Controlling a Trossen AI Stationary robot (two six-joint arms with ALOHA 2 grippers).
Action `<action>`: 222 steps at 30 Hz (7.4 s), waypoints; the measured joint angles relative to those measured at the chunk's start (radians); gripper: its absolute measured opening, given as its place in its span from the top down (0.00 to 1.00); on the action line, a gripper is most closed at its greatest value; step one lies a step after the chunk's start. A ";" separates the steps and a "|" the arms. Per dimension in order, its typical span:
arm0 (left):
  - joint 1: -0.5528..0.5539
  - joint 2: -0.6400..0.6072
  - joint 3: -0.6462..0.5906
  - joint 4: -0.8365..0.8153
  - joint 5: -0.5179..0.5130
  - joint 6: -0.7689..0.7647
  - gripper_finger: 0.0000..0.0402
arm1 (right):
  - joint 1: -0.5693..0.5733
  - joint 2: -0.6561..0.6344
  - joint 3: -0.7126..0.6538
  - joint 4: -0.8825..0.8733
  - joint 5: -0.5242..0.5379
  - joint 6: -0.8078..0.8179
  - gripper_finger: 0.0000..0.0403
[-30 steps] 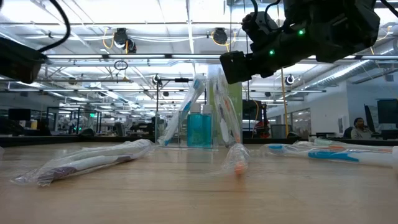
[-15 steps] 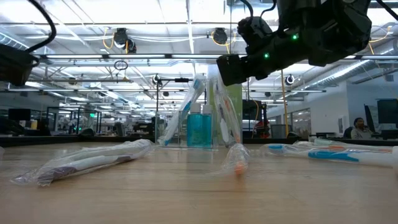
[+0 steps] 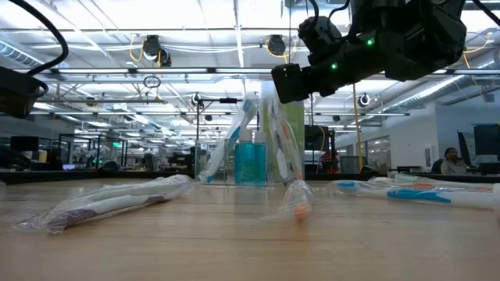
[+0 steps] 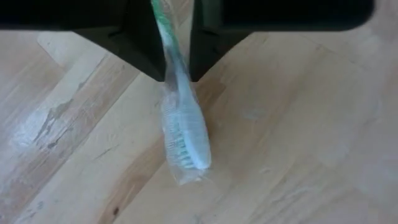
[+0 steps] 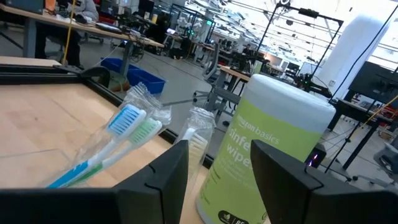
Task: Pick & Place toothbrushing station
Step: Put the green toothbrush into the transparent organizer, then put the blue mouthwash into the transparent organizer, then put the green toothbrush into the transparent organizer
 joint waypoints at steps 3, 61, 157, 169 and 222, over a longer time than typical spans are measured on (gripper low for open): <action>0.005 -0.012 -0.001 0.018 -0.025 0.034 0.92 | 0.000 0.000 0.000 -0.001 0.000 0.000 0.59; 0.875 0.179 0.112 0.872 -0.238 1.351 0.91 | 0.267 -0.095 0.097 -0.620 -0.683 0.643 0.59; 0.874 -0.031 0.111 0.695 -0.303 1.357 0.61 | -0.120 0.007 0.084 -0.197 -0.775 0.373 0.78; 0.874 -0.030 0.111 0.694 -0.303 1.358 0.61 | -0.128 0.012 0.085 -0.288 -0.753 0.413 0.78; 0.873 -0.030 0.110 0.692 -0.270 1.351 0.61 | -0.056 -0.600 -0.064 -1.947 -0.835 1.205 0.59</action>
